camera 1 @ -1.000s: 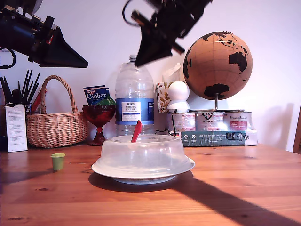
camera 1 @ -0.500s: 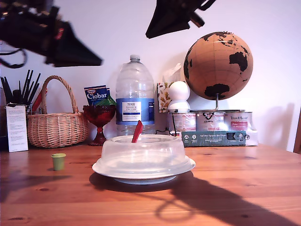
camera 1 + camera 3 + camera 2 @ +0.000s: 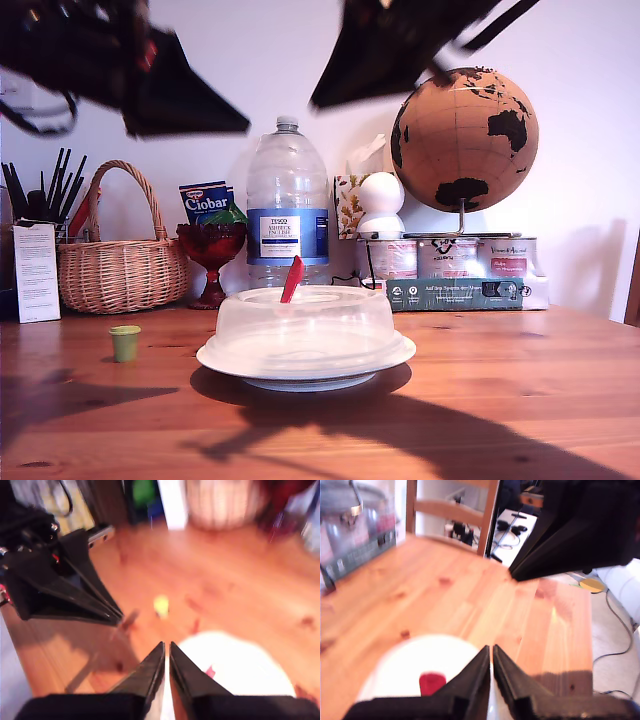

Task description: Lift the plastic dome with your right arm while removing the green coffee capsule from the plate using your left arm.

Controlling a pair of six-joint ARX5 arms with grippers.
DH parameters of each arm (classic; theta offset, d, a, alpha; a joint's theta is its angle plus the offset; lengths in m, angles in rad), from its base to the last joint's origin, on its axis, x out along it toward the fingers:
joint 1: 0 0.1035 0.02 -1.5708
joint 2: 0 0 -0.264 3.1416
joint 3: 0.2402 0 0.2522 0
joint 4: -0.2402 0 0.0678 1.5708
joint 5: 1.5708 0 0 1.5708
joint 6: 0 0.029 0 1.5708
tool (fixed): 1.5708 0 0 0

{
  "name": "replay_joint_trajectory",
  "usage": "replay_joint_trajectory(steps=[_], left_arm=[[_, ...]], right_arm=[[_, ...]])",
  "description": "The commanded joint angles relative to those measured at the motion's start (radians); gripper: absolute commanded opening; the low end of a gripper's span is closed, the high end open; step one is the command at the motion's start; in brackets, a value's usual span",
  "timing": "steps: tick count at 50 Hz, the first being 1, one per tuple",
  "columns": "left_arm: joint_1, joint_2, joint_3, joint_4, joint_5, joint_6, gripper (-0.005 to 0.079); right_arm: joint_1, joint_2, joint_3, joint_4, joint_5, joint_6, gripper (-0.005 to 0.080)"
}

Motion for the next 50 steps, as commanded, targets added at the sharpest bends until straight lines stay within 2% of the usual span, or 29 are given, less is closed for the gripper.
replay_joint_trajectory(steps=[1, 13, 21, 31, 50], left_arm=[[-0.002, -0.06, -0.013, -0.007, 0.002, 0.011, -0.0019], [0.0, -0.153, -0.037, -0.112, -0.015, 0.052, -0.0019], [0.0, -0.217, -0.071, -0.143, -0.032, 0.051, -0.0019], [-0.002, -0.27, -0.071, -0.156, -0.032, 0.049, -0.0019], [-0.002, -0.277, -0.07, -0.271, -0.034, 0.05, -0.0019]], right_arm=[[0.005, -0.019, -0.046, 0.021, 0.007, 0.023, -0.0012], [0.05, -0.114, -0.12, 0.045, 0.067, 0.023, -0.0012], [0.076, -0.181, -0.123, -0.008, 0.124, 0.02, -0.0012], [0.076, -0.236, -0.123, -0.013, 0.122, 0.027, -0.0012], [0.077, -0.251, -0.103, -0.003, 0.113, 0.027, -0.0012]])
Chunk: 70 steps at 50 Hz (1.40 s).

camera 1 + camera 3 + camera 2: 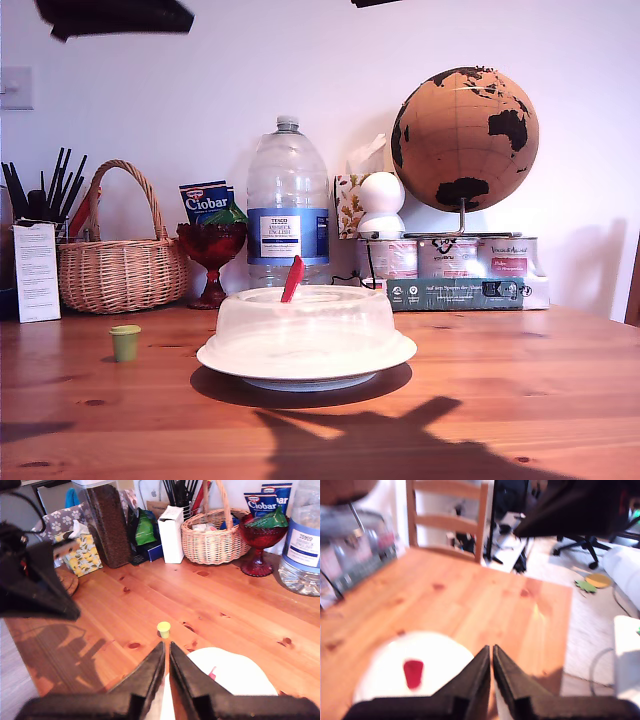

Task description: Lift the plastic dome with your right arm while removing the green coffee capsule from the plate using your left arm.

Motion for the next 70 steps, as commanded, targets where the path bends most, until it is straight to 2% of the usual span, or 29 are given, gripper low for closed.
replay_joint_trajectory(steps=[1, 21, 70], left_arm=[[-0.002, 0.006, -0.01, -0.008, 0.002, 0.006, -0.0019], [-0.002, 0.006, -0.01, -0.016, 0.001, 0.006, -0.0019], [-0.002, 0.006, -0.01, -0.016, 0.001, 0.006, -0.0019]], right_arm=[[0.0, 0.003, 0.011, 0.011, -0.01, 0.005, -0.0012], [0.027, 0.003, 0.023, 0.019, -0.034, 0.008, -0.0012], [0.026, 0.003, 0.023, 0.022, -0.034, 0.008, -0.0012]])
